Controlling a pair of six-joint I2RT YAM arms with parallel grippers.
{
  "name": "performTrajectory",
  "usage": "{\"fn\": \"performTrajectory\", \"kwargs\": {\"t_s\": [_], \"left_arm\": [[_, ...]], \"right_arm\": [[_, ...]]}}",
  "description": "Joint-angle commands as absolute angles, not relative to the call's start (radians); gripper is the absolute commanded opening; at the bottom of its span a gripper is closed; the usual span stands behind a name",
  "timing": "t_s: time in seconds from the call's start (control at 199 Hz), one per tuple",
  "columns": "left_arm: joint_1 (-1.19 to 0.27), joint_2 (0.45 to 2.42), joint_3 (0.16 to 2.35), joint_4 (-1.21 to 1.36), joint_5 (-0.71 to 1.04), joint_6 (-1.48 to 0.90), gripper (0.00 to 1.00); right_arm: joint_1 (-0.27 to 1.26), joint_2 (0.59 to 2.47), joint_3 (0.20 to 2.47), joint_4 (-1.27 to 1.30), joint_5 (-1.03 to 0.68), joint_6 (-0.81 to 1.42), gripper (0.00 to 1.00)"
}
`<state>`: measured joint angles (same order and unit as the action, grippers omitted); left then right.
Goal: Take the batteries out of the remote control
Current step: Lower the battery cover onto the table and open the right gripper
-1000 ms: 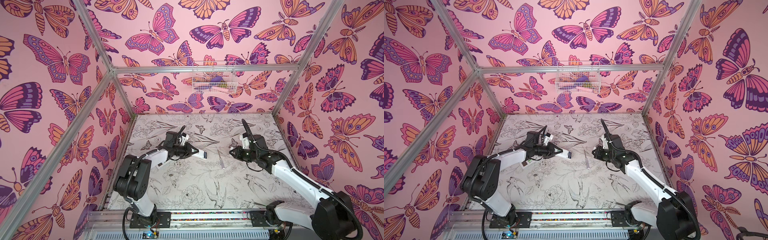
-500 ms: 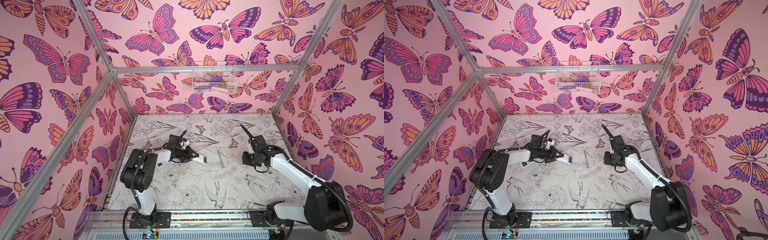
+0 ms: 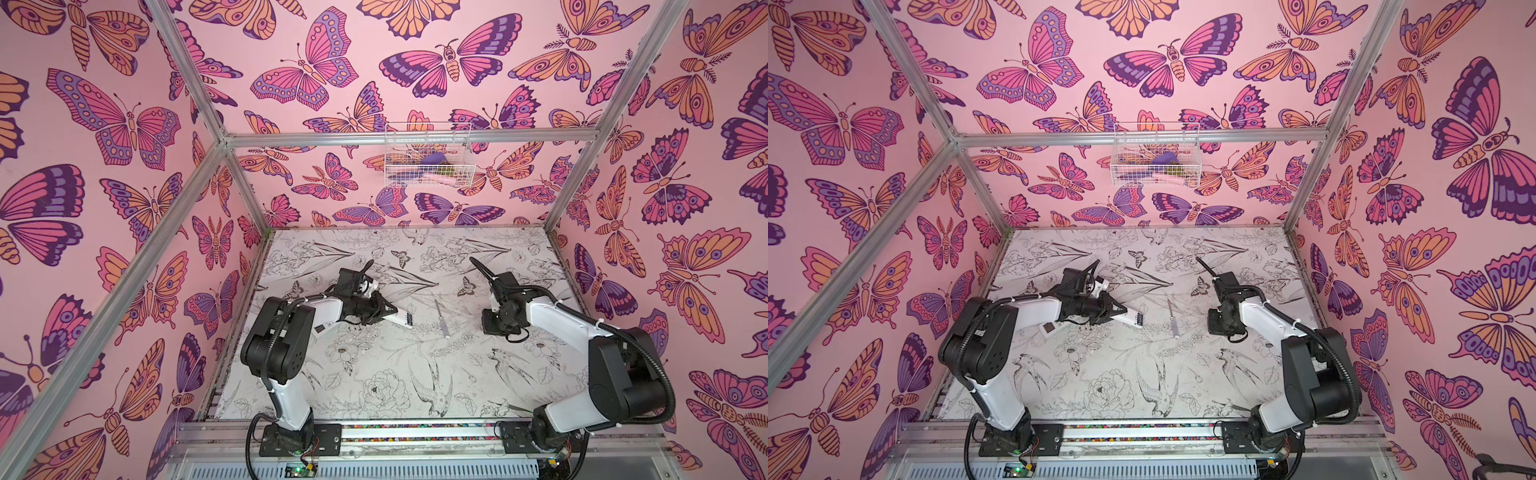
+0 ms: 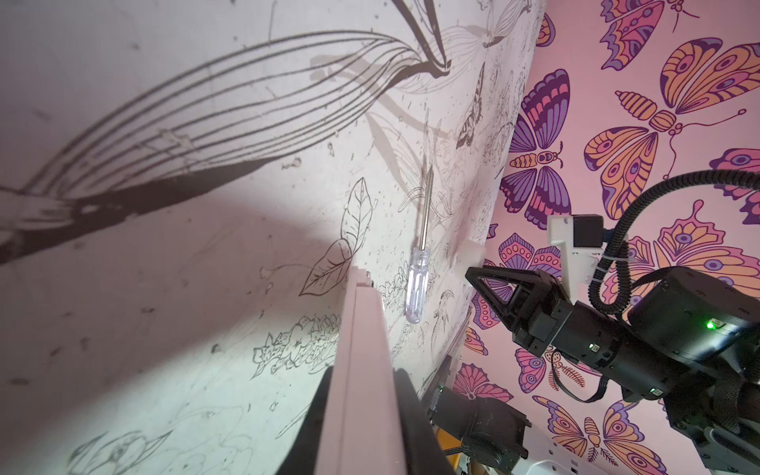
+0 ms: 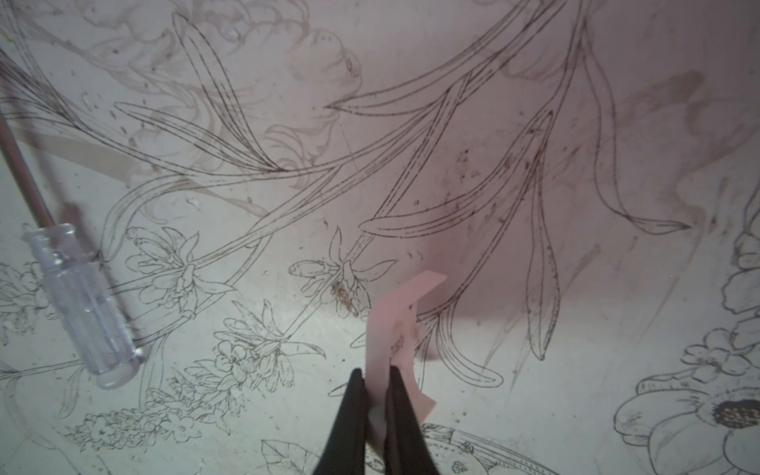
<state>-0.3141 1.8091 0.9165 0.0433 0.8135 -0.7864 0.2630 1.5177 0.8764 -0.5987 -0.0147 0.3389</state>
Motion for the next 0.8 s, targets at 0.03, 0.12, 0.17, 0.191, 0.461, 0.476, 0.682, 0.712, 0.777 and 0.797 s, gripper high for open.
{"fn": "performTrajectory", "kwargs": {"t_s": [0.03,0.12,0.17,0.191,0.461,0.476,0.682,0.712,0.777,0.797], "left_arm": [[-0.307,1.831,0.936,0.020,0.810,-0.772,0.17],[-0.307,1.833,0.940,0.012,0.810,-0.769,0.18],[-0.308,1.832,0.936,0.018,0.811,-0.769,0.19],[-0.307,1.834,0.934,0.019,0.811,-0.769,0.19],[-0.304,1.844,0.943,0.009,0.808,-0.761,0.20],[-0.302,1.844,0.944,0.005,0.808,-0.761,0.20],[-0.299,1.853,0.946,-0.003,0.804,-0.758,0.28],[-0.298,1.855,0.950,-0.008,0.804,-0.758,0.30],[-0.298,1.858,0.954,-0.010,0.806,-0.755,0.33],[-0.298,1.857,0.953,-0.008,0.809,-0.753,0.33]], "right_arm": [[0.257,1.538,0.915,-0.625,0.007,0.311,0.10],[0.257,1.545,0.920,-0.626,0.015,0.311,0.15],[0.257,1.550,0.923,-0.625,0.016,0.311,0.18],[0.257,1.553,0.923,-0.623,0.016,0.310,0.18],[0.257,1.553,0.939,-0.640,-0.001,0.310,0.35],[0.256,1.550,0.941,-0.645,-0.002,0.310,0.36],[0.285,1.467,0.939,-0.637,-0.068,0.353,0.40],[0.297,1.463,0.941,-0.631,-0.082,0.366,0.40],[0.327,1.463,0.946,-0.618,-0.121,0.403,0.41],[0.337,1.463,0.946,-0.608,-0.133,0.415,0.41]]}}
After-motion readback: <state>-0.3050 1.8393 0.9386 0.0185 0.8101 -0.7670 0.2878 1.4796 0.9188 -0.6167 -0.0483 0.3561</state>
